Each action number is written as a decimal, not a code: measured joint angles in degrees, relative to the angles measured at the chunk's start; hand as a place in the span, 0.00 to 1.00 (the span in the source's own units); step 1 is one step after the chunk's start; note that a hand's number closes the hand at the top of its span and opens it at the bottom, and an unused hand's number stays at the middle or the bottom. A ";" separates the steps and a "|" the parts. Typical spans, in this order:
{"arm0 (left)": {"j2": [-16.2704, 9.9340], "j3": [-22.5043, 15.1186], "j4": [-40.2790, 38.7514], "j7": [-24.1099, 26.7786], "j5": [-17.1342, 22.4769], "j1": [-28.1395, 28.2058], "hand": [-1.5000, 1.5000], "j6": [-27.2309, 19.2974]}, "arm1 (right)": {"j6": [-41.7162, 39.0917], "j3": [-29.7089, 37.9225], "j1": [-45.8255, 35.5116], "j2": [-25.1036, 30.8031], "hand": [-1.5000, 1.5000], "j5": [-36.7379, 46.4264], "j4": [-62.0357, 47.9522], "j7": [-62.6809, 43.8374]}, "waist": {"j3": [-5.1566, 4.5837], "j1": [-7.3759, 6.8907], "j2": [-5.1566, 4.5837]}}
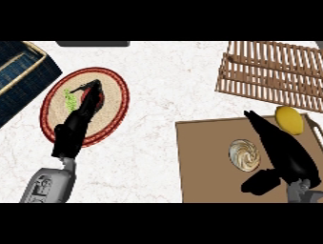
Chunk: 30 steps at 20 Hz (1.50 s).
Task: Pick the cupcake from the tray and place it in the tiered shelf
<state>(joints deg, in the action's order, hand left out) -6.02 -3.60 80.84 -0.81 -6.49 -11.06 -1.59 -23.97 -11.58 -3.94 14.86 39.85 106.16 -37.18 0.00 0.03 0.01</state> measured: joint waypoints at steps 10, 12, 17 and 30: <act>0.42 1.42 0.91 0.04 -0.77 0.87 0.50 1.44 | 0.75 0.91 1.39 -2.67 0.00 3.17 -4.32 5.24 | 0.01 0.00 0.00; 0.85 1.41 0.48 0.82 -1.13 1.47 0.50 1.32 | -0.10 0.69 1.87 -2.89 1.00 3.65 -4.02 5.35 | 0.00 0.02 0.01; 0.99 1.35 2.16 -0.76 -1.37 1.48 0.50 1.67 | -2.38 -0.38 1.59 -1.43 1.00 5.46 -4.34 7.22 | 0.00 -0.01 0.02; 2.05 0.45 2.19 -0.45 -2.64 1.78 0.50 1.83 | 9.02 -10.40 -4.86 -11.48 1.00 14.59 -8.37 -9.25 | -0.05 -0.99 -0.08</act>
<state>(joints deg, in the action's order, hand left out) -3.98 -3.14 83.03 -1.26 -9.13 -9.28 0.24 -14.96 -21.99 -8.80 3.38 54.45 97.79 -46.43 -0.05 -0.96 -0.07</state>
